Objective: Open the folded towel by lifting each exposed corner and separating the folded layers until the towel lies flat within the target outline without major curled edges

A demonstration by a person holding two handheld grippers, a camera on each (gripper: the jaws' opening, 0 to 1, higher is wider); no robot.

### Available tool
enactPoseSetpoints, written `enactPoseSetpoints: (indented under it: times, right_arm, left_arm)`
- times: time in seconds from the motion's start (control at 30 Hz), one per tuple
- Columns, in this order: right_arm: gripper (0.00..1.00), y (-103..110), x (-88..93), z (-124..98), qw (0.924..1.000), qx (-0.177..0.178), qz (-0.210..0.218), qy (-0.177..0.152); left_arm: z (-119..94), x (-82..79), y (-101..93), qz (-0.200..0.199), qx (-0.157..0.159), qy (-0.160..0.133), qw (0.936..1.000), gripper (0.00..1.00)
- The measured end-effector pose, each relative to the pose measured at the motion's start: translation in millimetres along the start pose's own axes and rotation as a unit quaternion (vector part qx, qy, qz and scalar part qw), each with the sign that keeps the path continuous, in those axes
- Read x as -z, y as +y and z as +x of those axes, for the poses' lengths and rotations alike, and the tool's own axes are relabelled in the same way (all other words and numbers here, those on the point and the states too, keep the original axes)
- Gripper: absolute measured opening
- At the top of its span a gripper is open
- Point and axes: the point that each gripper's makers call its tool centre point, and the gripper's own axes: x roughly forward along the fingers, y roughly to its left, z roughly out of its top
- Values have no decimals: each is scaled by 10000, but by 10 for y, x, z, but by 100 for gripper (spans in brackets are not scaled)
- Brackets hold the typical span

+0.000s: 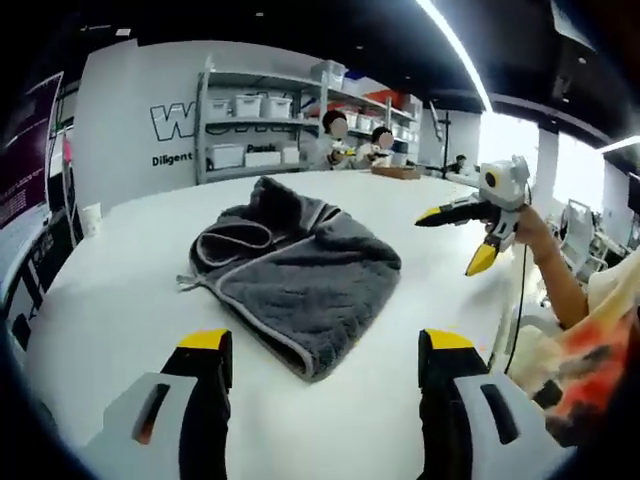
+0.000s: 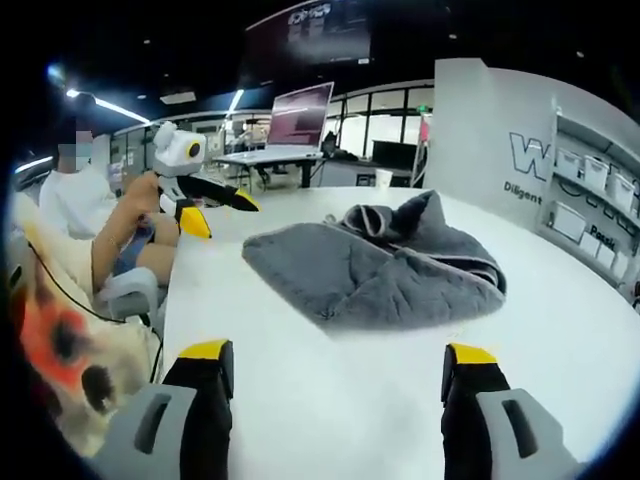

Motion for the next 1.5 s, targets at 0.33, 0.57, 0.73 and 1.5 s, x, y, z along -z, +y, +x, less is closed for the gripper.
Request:
enactPoseSetpoints:
  times: [0.33,0.57,0.73,1.5]
  right_arm:
    - [86,21,19,22,10000,-40,3,38]
    - [90,46,28,33,9999,-93,-15,63]
    - [96,51,31,37,9999,-80,-9,80]
    - [99,-66,-321,132,9997,147,-191,104]
  left_arm:
    - [-63,-134,-101,33,49,-257,9997,98]
    - [-72,-129,-91,177,11,-173,9997,100]
    - [-70,-144,-103,139,62,-188,9997,100]
    - [-90,-124,-21,-8,54,-118,9999,100]
